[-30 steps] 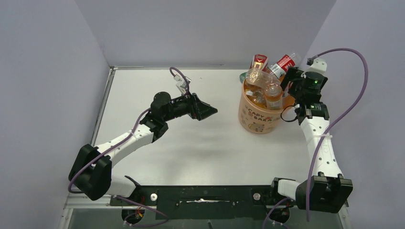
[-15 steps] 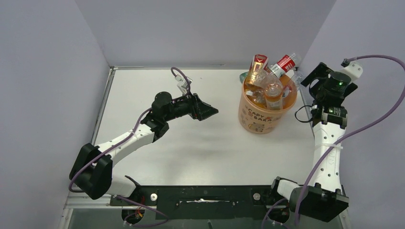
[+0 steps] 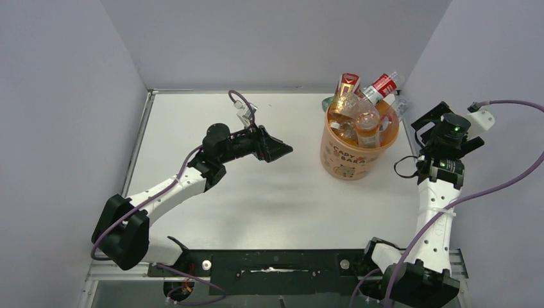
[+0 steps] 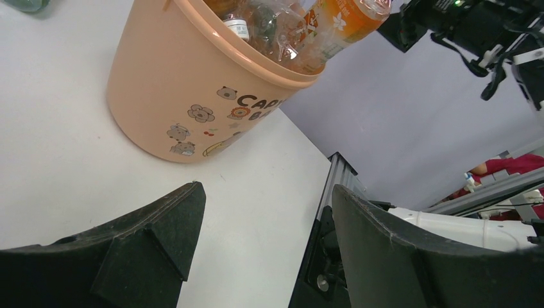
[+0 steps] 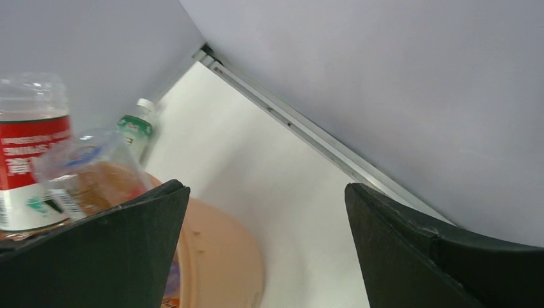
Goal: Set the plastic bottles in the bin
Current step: Place the plastic bottle in the trash bin, then move the trash bin to the center of the board.
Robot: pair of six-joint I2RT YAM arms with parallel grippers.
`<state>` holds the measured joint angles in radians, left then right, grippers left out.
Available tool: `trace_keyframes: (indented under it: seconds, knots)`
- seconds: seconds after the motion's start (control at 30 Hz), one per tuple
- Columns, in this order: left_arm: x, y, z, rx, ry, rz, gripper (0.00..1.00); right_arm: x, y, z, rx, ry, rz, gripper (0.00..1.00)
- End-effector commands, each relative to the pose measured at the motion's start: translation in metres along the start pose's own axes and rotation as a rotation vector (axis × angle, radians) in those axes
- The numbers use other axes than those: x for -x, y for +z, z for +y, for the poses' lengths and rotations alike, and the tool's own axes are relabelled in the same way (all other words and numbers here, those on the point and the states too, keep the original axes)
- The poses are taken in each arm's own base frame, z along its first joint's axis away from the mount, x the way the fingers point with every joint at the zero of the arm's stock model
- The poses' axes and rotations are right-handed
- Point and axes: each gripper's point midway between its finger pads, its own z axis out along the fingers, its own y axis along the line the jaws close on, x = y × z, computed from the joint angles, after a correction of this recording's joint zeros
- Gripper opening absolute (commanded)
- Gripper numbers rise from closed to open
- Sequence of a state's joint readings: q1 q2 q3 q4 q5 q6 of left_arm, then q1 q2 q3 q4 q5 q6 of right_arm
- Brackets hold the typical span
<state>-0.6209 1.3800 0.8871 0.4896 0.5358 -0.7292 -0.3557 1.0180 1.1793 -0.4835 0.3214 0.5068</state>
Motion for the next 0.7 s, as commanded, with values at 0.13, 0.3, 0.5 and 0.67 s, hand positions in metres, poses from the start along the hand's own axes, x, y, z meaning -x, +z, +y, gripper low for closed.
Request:
trace_keyframes:
  seconds: [0.13,0.3,0.5,0.67]
  knots:
    - [0.022,-0.012,-0.018,-0.030,0.058,-0.071,0.72,-0.030,0.017,-0.022,-0.002,0.138,0.033,0.98]
    - [0.022,-0.015,-0.016,-0.026,0.057,-0.072,0.72,-0.059,0.037,-0.037,0.081,0.254,0.123,0.98]
    - [0.021,-0.016,-0.015,-0.027,0.054,-0.071,0.72,-0.087,0.055,-0.033,0.195,0.323,0.189,0.99]
    - [0.021,-0.015,-0.014,-0.031,0.045,-0.073,0.72,-0.106,0.071,-0.020,0.286,0.363,0.240,1.00]
